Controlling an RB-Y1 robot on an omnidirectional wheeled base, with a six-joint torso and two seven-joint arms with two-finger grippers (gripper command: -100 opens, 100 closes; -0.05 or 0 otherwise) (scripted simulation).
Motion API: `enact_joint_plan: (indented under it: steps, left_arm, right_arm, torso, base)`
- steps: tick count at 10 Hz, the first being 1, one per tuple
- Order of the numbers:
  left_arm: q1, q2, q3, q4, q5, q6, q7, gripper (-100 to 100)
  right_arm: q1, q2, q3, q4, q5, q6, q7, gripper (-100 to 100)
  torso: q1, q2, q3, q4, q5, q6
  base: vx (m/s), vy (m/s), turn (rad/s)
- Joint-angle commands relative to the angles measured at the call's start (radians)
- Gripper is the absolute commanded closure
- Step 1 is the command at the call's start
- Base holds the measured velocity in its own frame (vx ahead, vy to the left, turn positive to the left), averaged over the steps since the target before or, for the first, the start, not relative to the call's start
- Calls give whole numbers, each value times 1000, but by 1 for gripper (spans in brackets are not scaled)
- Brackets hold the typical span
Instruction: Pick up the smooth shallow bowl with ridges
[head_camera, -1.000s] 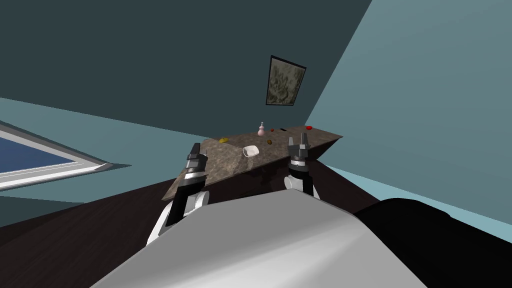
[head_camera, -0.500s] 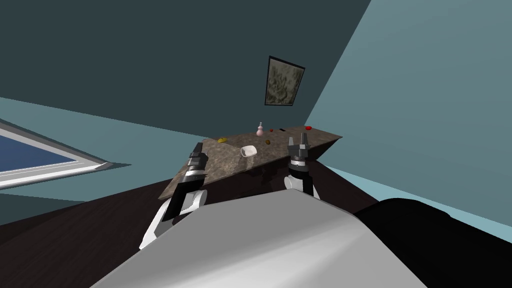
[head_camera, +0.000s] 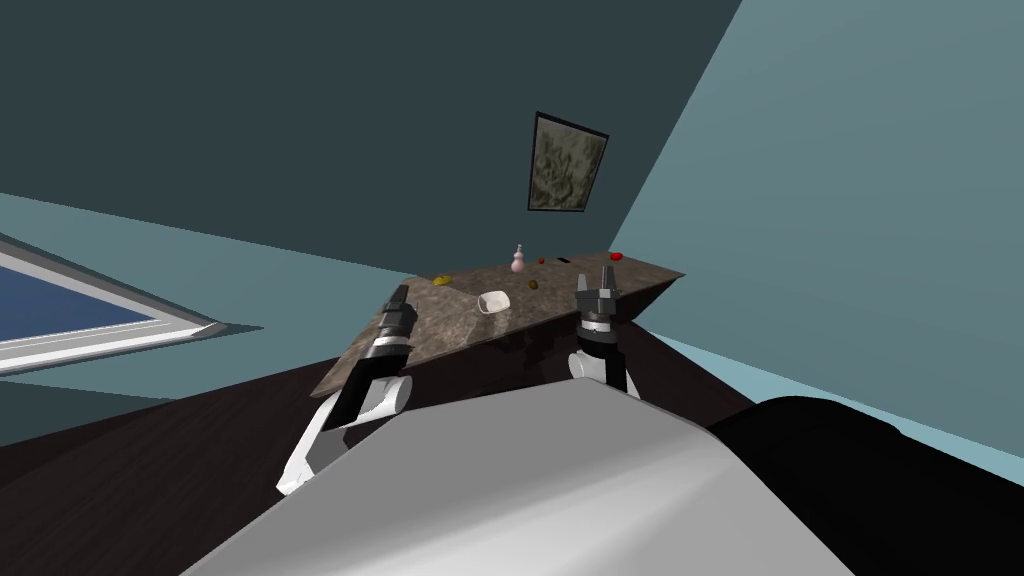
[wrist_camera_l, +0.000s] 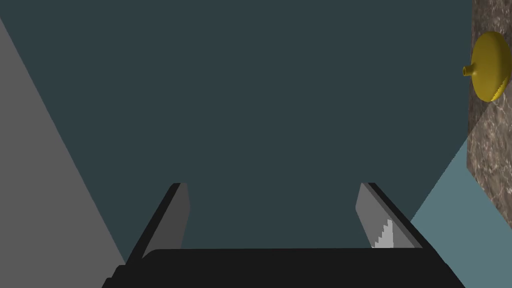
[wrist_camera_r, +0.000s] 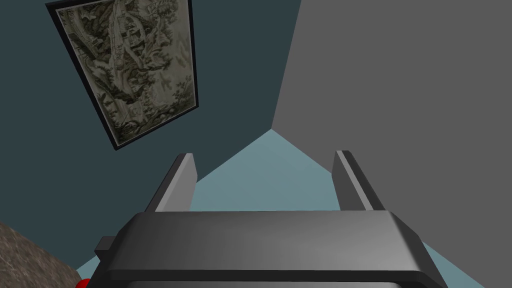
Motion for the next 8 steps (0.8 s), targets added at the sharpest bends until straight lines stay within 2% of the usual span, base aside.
enact_joint_plan:
  steps: [1, 2, 3, 8]
  left_arm:
    - [-3, 5, 4, 0, 8, 32, 2, -100]
    - [-15, 11, 9, 0, 22, 71, 4, -100]
    - [-15, 11, 9, 0, 22, 82, 4, -100]
    - [-51, 20, 28, 1, 65, 220, 13, -100]
  right_arm:
    - [0, 0, 0, 0, 0, 0, 0, 0]
    - [0, 0, 0, 0, 0, 0, 0, 0]
    - [0, 0, 0, 0, 0, 0, 0, 0]
    - [0, 0, 0, 0, 0, 0, 0, 0]
  torso:
    - [0, 0, 0, 0, 0, 0]
    - [1, 0, 0, 0, 0, 0]
    - [0, 0, 0, 0, 0, 0]
    - [1, 0, 0, 0, 0, 0]
  base:
    - [3, -62, 12]
    - [1, -66, 21]
    - [0, -61, 13]
    - [-1, -69, 16]
